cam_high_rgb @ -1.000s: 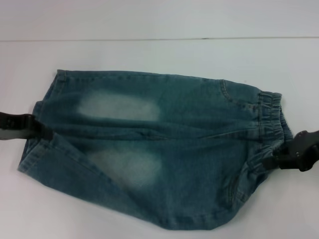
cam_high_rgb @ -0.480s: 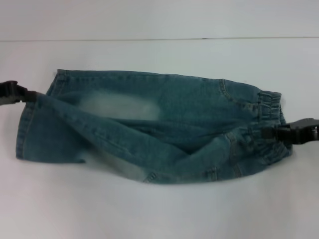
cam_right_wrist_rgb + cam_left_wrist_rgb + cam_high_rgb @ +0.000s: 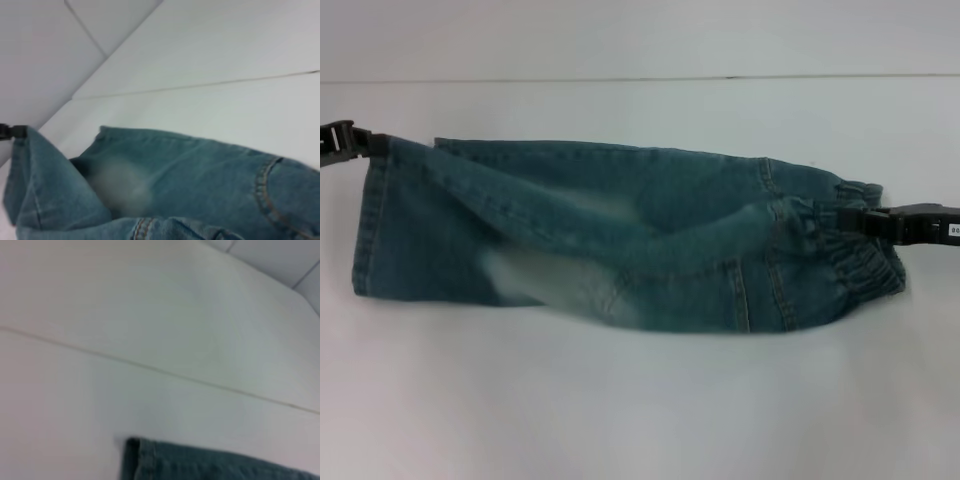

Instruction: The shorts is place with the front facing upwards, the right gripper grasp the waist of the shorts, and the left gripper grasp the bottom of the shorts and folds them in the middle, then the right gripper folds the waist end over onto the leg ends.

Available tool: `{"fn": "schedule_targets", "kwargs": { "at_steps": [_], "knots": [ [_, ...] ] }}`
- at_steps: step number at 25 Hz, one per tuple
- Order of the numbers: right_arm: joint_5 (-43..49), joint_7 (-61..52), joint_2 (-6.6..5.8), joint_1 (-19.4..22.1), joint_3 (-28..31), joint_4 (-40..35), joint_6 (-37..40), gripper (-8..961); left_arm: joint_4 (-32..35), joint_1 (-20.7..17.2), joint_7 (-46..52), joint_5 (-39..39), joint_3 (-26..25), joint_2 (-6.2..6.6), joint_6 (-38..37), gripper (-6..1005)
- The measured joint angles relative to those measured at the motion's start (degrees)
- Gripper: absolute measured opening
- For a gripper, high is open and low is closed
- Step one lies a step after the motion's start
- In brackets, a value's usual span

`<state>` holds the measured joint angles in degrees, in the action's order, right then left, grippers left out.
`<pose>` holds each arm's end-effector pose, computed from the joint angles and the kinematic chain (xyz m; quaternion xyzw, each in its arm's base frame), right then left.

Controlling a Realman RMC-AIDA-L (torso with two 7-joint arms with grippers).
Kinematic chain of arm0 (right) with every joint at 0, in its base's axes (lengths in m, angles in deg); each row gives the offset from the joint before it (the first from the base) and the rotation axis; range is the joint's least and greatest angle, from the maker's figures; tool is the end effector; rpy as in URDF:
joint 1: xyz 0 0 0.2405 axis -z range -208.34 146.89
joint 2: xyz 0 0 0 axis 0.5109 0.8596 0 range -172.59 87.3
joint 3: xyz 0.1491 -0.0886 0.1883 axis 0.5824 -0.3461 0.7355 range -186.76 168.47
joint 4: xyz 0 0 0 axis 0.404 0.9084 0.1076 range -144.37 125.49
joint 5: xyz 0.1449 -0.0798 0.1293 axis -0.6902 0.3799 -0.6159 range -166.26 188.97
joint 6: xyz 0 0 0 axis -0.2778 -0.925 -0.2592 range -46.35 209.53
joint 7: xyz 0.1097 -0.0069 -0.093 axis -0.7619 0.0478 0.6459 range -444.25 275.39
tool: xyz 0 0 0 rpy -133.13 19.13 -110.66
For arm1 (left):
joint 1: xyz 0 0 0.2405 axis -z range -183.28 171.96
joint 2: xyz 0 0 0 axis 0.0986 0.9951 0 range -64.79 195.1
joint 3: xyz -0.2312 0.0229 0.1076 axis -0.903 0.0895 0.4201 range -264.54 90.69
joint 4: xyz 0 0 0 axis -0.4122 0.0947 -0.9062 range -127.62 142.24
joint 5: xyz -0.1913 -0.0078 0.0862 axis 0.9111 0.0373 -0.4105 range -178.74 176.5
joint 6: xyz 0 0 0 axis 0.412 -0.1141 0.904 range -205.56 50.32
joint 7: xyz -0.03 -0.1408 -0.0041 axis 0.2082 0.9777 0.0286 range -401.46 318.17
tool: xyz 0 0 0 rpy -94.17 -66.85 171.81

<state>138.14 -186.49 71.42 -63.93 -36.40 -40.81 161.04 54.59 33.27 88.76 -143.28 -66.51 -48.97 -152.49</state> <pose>0.3132 0.3532 0.0295 -0.8464 0.4560 0.2030 0.1858 -0.3070 0.3989 0.0990 -0.7475 -0.5703 -0.1695 0.2952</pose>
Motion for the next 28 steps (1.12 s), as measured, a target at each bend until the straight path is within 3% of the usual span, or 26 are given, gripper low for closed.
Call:
{"fn": "schedule_targets", "kwargs": {
  "at_steps": [10,21,28],
  "knots": [
    [-4.14,2.65,1.26,-1.05,-0.13,1.89,-7.83,31,-0.02,0.11,-3.95,0.85,3.78,-2.04,8.49,37],
    [-6.78,5.9,2.4,-1.93,0.38,1.94,-12.83,31,0.37,0.47,-6.93,2.28,6.51,-3.19,12.31,37],
    [-12.06,10.45,3.26,-1.55,0.46,2.33,-14.21,31,0.49,-0.38,-10.11,8.26,6.71,-3.94,15.15,37]
  ]
}}
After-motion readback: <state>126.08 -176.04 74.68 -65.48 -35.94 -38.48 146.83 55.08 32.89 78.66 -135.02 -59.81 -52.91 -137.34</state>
